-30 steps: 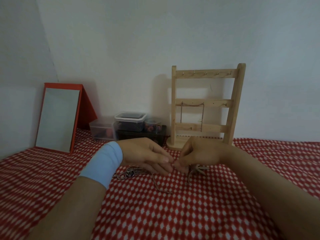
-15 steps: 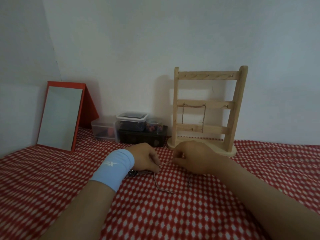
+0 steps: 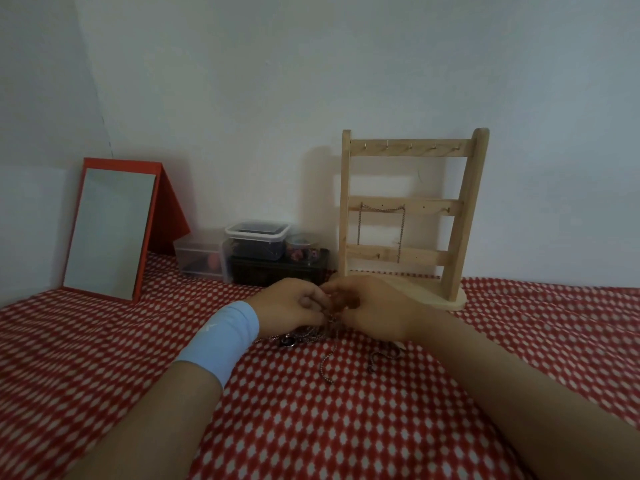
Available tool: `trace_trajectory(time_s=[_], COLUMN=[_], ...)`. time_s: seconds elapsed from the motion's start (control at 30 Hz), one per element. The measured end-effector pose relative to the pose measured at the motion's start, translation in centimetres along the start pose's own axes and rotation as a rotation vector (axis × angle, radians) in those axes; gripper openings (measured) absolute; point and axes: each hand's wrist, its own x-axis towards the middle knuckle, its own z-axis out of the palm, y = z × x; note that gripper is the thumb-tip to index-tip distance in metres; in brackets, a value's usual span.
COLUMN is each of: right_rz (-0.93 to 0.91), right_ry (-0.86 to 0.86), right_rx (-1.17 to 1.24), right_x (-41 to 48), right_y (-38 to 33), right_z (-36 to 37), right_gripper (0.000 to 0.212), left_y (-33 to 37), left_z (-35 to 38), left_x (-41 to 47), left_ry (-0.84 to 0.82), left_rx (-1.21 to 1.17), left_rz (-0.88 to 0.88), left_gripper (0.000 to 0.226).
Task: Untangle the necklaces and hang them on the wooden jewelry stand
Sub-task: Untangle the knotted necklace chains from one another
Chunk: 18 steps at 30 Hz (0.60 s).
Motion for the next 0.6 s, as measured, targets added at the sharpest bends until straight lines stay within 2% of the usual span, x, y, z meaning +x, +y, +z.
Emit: trace_trajectory(time_s=[0.27, 0.4, 0.5, 0.6], right_rz=[0.055, 0.073, 0.116, 0.120], right_ry=[0.030, 0.061, 0.049, 0.074], right_rx=[0.295, 0.451, 0.464, 0.349], right_x=[-0.1, -0.2, -0.3, -0.2], right_y=[1.5, 1.4, 0.9, 0.7], right_z=[0.1, 0.3, 0.3, 0.7], right_gripper=[0.024, 0.025, 0.027, 0.024], left_y=[-0.4, -0.2, 0.0, 0.0], left_z=[0.1, 0.1, 0.2, 0.4], left_x=[0.3, 0.5, 0.5, 0.5], left_ry=[0.109, 0.163, 0.167, 0.218], left_rx=[-0.113, -0.199, -0.126, -0.038], left_rz=[0.038, -0.001, -0.027, -0.017], left_gripper=[0.017, 0.013, 0.016, 0.015])
